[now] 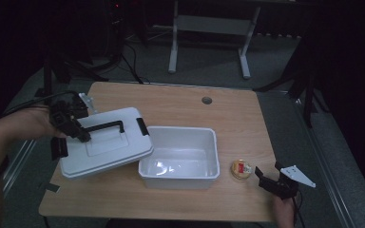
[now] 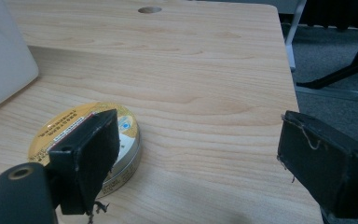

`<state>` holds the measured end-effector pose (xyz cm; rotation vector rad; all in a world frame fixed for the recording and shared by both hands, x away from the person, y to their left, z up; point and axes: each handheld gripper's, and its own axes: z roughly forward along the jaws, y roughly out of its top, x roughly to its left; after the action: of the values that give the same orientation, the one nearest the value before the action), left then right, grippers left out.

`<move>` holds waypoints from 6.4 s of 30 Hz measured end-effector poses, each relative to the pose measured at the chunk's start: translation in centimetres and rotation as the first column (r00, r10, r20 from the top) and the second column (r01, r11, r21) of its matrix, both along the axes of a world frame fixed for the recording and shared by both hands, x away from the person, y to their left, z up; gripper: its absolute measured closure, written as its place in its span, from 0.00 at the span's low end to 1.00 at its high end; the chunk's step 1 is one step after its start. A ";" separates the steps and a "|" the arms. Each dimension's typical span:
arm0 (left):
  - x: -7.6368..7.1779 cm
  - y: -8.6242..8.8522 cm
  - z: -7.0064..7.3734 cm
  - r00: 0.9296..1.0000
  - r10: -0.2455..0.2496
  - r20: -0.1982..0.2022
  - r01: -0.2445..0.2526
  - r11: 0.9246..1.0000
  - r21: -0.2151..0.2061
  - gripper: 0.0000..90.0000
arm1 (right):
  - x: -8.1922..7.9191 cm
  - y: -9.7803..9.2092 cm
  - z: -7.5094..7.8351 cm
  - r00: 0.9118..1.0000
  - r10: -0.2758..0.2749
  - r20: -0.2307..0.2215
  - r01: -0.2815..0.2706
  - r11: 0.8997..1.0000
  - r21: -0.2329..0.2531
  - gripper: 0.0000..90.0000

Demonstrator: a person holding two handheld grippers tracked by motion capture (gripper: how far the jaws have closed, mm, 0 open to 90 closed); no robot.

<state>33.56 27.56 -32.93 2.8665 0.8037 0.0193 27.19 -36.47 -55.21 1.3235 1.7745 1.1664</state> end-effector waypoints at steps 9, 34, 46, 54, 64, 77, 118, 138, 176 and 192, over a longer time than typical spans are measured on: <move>-0.4 2.8 -2.5 0.998 0.064 -0.017 -0.065 0.997 -0.036 0.93 | 0.0 0.1 0.0 1.000 -0.001 -0.005 0.001 1.000 -0.003 0.14; 1.5 5.0 -14.1 0.980 0.169 -0.106 -0.179 0.980 -0.086 0.92 | 0.0 0.2 0.0 1.000 0.005 -0.006 -0.005 1.000 -0.008 0.14; 1.0 4.5 -16.3 0.979 0.153 -0.137 -0.161 0.986 -0.043 0.92 | 0.0 0.2 0.0 1.000 0.012 -0.012 -0.012 1.000 -0.013 0.14; 1.3 4.6 -16.0 0.978 0.165 -0.125 -0.172 0.984 -0.046 0.83 | 0.0 0.2 0.0 0.999 0.035 -0.036 -0.035 0.999 -0.020 0.14; 1.5 5.2 -15.5 0.971 0.205 -0.123 -0.214 0.975 -0.066 0.63 | 0.5 -0.2 0.4 0.988 0.073 -0.136 -0.081 0.995 -0.057 0.14; 1.5 5.3 -15.6 0.968 0.202 -0.150 -0.213 0.975 -0.061 0.62 | 1.0 -0.4 0.8 0.954 0.110 -0.277 -0.160 0.974 -0.163 0.14; 1.2 5.5 -14.4 0.967 0.194 -0.166 -0.199 0.980 -0.015 0.60 | 4.2 2.4 5.9 0.526 0.060 -0.848 -0.632 0.695 -0.343 0.13; 1.2 5.5 -14.5 0.967 0.190 -0.170 -0.195 0.981 -0.015 0.60 | 6.8 4.3 7.1 0.516 0.196 -0.834 -0.739 0.594 -0.317 0.13; 1.3 5.5 -14.7 0.966 0.176 -0.189 -0.181 0.984 -0.006 0.60 | 10.5 11.5 4.6 0.449 0.285 -0.847 -0.870 0.356 -0.341 0.20; 1.2 5.6 -14.6 0.965 0.173 -0.195 -0.178 0.984 -0.007 0.60 | 10.4 11.7 4.3 0.434 0.293 -0.852 -0.890 0.287 -0.354 0.23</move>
<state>34.78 33.12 -47.53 2.7954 1.0850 -0.2504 37.59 -24.74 -50.92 0.3195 3.0516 -0.0496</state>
